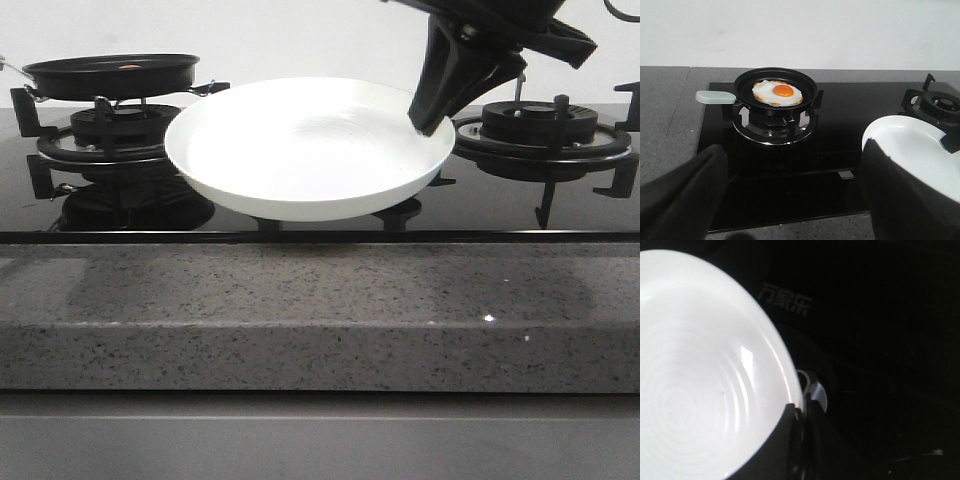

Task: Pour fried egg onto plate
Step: 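Lift the white plate with the right gripper toward the frying pan, then reach the left gripper to the pale green pan handle and grasp it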

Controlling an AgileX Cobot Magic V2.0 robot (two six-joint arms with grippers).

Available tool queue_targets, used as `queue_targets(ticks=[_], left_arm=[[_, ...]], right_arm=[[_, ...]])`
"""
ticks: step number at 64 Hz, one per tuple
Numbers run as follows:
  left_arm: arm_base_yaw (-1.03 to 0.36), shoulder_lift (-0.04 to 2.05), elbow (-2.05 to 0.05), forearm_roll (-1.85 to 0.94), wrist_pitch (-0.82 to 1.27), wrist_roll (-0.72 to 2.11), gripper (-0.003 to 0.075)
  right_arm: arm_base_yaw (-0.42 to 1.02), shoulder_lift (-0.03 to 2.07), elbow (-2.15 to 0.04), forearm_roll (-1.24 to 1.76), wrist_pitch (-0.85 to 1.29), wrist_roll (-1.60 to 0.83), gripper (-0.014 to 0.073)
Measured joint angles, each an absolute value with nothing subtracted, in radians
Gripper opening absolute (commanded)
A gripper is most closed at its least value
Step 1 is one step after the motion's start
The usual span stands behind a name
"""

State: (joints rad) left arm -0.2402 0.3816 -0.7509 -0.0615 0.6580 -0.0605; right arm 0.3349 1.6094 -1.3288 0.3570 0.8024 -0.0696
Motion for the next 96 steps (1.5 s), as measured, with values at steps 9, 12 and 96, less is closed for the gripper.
queue_targets(ticks=[9,12,96], left_arm=[[-0.24,0.382,-0.751,-0.062,0.658,-0.06,0.0545],[-0.24,0.382,-0.751,-0.062,0.658,-0.06,0.0545],[-0.122,1.002,-0.9,-0.055,0.739,-0.06,0.0547]], right_arm=[[0.335,1.609,-1.329,0.357,0.802,-0.07,-0.0054],[0.335,1.609,-1.329,0.357,0.802,-0.07,-0.0054],[0.335,1.609,-1.329,0.357,0.8,-0.071,-0.0054]])
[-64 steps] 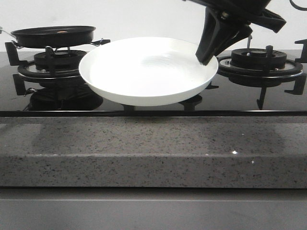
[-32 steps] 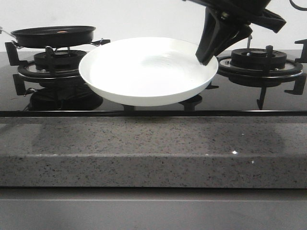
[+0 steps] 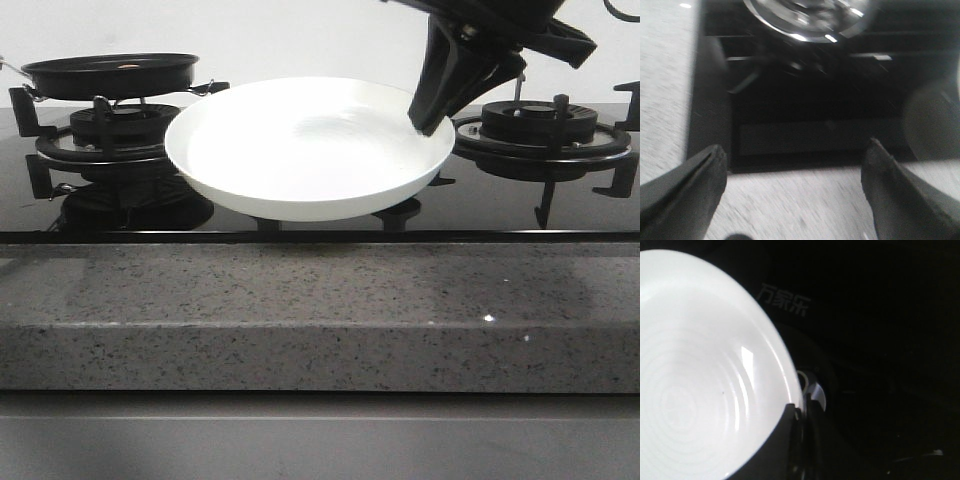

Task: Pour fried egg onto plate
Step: 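Reach the left gripper to the pale green pan handle and grasp it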

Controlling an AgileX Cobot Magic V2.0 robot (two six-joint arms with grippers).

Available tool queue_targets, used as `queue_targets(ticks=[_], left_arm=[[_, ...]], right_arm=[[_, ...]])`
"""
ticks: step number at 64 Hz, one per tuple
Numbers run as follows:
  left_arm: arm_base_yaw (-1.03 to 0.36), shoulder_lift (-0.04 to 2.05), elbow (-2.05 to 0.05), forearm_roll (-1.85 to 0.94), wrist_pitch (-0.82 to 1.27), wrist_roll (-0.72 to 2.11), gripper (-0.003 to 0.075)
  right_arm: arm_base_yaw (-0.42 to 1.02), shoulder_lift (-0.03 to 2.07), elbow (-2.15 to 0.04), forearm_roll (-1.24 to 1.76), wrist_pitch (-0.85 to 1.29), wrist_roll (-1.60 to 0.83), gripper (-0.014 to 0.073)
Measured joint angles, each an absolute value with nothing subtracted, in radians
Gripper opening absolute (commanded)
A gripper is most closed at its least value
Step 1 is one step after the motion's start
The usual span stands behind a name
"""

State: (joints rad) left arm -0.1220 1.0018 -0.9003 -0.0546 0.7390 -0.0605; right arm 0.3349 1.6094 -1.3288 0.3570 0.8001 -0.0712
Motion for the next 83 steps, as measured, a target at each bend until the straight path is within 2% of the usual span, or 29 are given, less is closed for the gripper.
queue_targets(ticks=[11,41,56,83], left_arm=[[0.015,1.142,-1.005,-0.137,0.75,-0.036,0.0547],[0.309,1.49,-1.224,-0.753,0.827,0.322,0.0547],[0.335,1.62,-1.293,-1.016,0.9,0.442,0.0547],[0.335,1.811,-1.404,-1.2,1.001,0.456,0.0547]], right_arm=[[0.335,1.609,-1.329,0.357,0.8,-0.071,-0.0054],[0.335,1.609,-1.329,0.357,0.8,-0.071,-0.0054],[0.335,1.609,-1.329,0.357,0.8,-0.071,-0.0054],[0.335,1.609,-1.329,0.357,0.8,-0.071,-0.0054]])
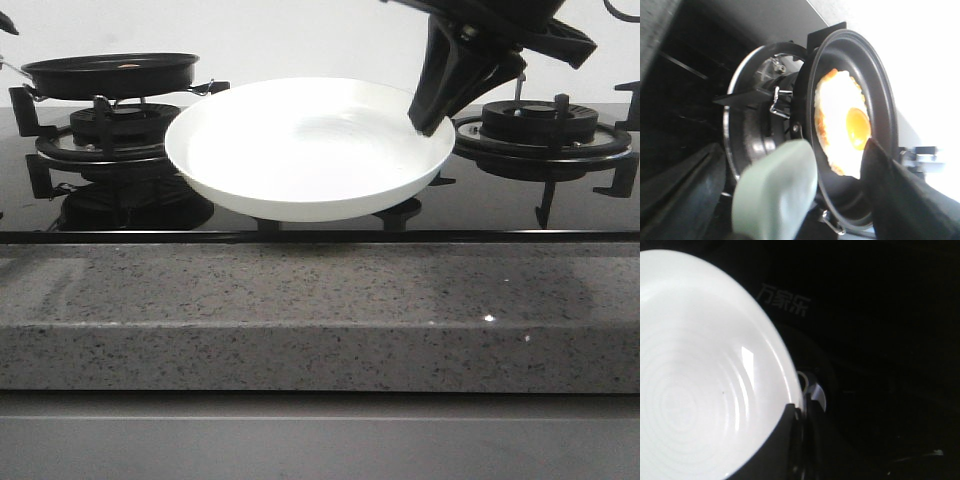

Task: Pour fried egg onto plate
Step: 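Reach the left gripper to the pale green pan handle and grasp it, then lift the frying pan with the left gripper above the held plate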

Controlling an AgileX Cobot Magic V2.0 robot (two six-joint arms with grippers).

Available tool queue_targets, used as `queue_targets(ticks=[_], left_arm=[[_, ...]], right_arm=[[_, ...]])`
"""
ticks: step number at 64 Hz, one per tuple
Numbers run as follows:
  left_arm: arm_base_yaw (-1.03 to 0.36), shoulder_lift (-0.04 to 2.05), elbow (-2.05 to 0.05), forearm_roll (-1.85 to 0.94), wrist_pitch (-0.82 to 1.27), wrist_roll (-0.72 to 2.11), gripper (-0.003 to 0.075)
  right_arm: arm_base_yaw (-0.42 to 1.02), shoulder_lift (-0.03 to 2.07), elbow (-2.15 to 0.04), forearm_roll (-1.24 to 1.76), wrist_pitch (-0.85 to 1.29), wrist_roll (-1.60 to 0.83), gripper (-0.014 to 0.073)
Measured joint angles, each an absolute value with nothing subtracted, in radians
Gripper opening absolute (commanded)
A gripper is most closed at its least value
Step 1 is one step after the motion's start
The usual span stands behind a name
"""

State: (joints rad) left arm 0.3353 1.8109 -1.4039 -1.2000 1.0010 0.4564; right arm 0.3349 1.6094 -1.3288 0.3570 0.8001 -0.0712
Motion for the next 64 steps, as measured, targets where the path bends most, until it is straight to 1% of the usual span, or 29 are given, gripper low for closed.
queue_targets(ticks=[25,43,48,64], left_arm=[[0.366,1.919,-1.421,-1.34,1.159,0.456,0.0546],[0.39,1.927,-1.422,-1.372,1.183,0.456,0.054],[0.391,1.927,-1.422,-1.374,1.185,0.456,0.0505],[0.392,1.927,-1.422,-1.39,1.185,0.443,0.0306]], right_arm=[[0.335,1.609,-1.329,0.357,0.8,-0.071,-0.0054],[0.335,1.609,-1.329,0.357,0.8,-0.071,-0.0054],[0.335,1.609,-1.329,0.357,0.8,-0.071,-0.0054],[0.335,1.609,-1.329,0.357,0.8,-0.071,-0.0054]])
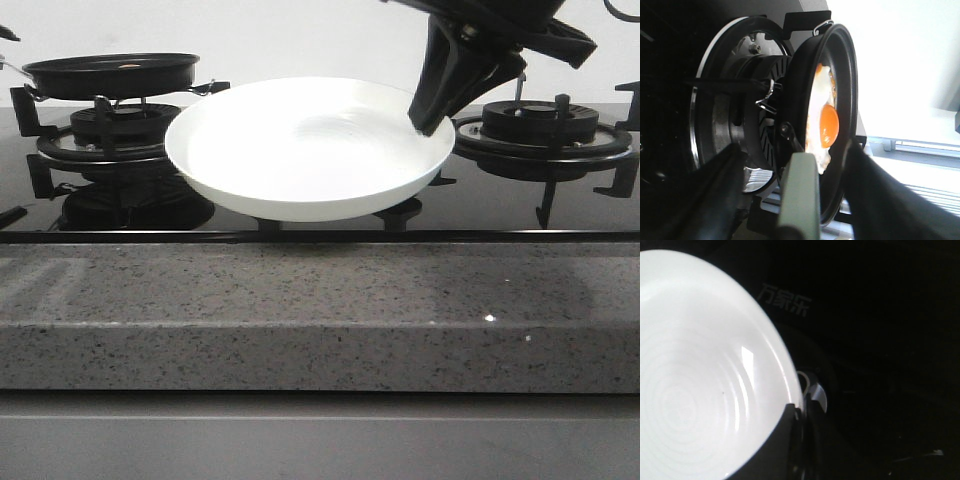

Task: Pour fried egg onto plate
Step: 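Lift the frying pan with the left gripper above the held plate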

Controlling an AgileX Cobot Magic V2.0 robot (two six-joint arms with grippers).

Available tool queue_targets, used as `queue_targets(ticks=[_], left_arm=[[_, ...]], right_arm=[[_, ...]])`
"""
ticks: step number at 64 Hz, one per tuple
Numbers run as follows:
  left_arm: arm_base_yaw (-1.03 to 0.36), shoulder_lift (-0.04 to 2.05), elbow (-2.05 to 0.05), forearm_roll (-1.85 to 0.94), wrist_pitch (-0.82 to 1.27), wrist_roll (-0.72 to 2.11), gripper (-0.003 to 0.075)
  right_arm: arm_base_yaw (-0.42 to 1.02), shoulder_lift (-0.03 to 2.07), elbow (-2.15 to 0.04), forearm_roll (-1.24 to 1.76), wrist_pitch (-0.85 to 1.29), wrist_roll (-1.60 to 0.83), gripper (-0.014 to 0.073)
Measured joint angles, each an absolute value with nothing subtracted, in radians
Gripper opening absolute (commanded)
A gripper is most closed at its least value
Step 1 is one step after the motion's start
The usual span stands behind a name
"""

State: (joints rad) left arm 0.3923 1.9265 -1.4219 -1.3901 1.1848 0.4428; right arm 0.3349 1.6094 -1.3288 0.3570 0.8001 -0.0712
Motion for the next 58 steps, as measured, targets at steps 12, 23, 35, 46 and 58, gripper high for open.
queue_targets(ticks=[12,23,35,46,58], left_arm=[[0.392,1.927,-1.422,-1.399,1.185,0.434,0.0173],[0.392,1.927,-1.422,-1.401,1.185,0.432,0.0085],[0.392,1.927,-1.422,-1.411,1.185,0.43,0.0003],[0.392,1.924,-1.422,-1.415,1.185,0.428,-0.0019],[0.392,1.879,-1.422,-1.396,1.18,0.442,-0.0019]], right_arm=[[0.335,1.609,-1.329,0.357,0.8,-0.071,-0.0054],[0.335,1.609,-1.329,0.357,0.8,-0.071,-0.0054],[0.335,1.609,-1.329,0.357,0.8,-0.071,-0.0054],[0.335,1.609,-1.329,0.357,0.8,-0.071,-0.0054],[0.335,1.609,-1.329,0.357,0.8,-0.071,-0.0054]])
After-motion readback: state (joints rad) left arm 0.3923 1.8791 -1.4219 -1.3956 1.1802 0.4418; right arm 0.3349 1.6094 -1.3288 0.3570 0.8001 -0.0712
